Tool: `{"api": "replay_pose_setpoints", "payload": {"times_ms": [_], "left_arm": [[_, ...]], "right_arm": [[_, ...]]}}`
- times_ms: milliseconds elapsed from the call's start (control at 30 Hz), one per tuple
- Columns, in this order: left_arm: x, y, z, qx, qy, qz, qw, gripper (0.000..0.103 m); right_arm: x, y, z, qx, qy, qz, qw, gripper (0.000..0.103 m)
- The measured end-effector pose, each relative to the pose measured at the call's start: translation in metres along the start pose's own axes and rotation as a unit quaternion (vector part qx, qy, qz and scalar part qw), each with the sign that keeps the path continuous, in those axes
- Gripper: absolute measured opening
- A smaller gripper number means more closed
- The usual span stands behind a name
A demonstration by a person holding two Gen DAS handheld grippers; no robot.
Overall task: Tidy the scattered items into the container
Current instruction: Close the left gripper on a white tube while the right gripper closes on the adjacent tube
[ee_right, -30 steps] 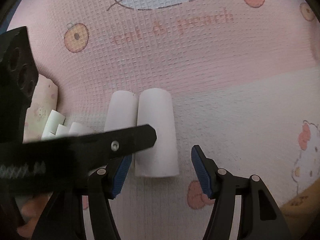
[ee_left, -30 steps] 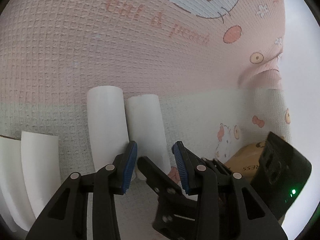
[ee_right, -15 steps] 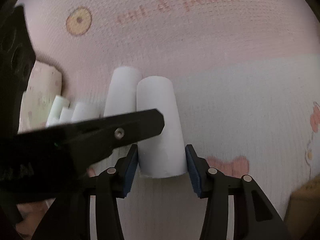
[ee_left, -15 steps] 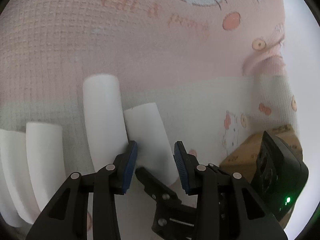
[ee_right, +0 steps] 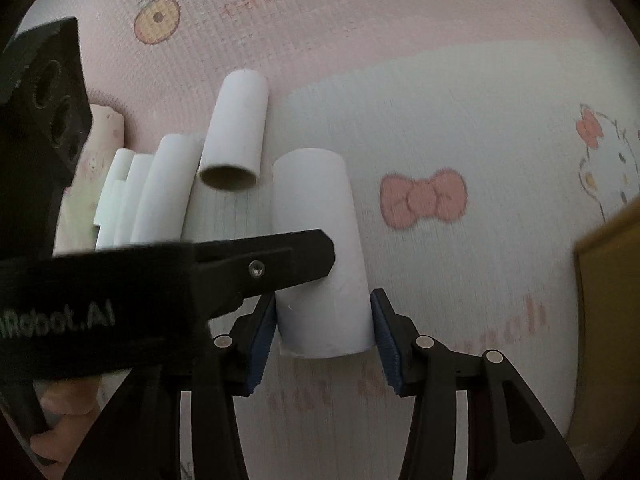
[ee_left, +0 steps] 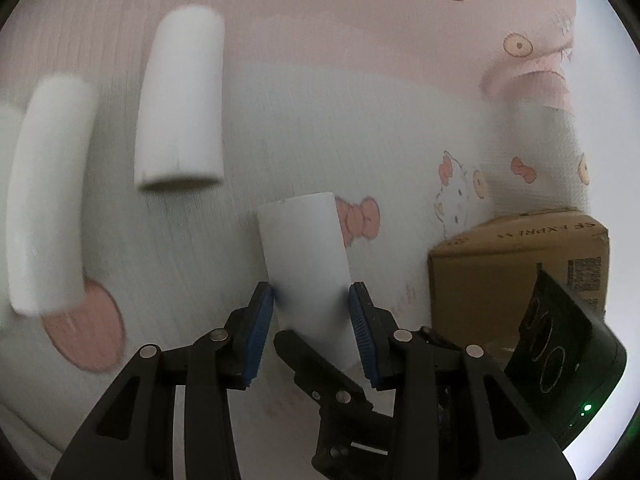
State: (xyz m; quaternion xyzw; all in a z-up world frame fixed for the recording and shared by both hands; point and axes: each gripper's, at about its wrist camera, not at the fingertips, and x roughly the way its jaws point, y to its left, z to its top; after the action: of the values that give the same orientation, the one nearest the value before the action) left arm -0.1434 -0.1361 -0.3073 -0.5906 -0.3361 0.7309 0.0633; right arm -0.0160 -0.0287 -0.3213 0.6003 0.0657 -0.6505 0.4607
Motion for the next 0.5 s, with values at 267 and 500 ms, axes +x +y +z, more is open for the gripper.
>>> {"api": "replay_pose_setpoints", "payload": {"times_ms": [267, 500], "left_arm": [[0.002, 0.007, -0.031, -0.028, 0.015, -0.017, 0.9993, 0.043], [-0.001, 0.008, -0.052, -0.05, -0.004, -0.021, 0.9985, 0.043]], "right_arm": [[-0.007, 0.009, -0.031, -0.018, 0.026, -0.016, 0.999, 0.043], [-0.01, 0.011, -0.043, -0.014, 0.034, -0.018, 0.999, 0.043]]}}
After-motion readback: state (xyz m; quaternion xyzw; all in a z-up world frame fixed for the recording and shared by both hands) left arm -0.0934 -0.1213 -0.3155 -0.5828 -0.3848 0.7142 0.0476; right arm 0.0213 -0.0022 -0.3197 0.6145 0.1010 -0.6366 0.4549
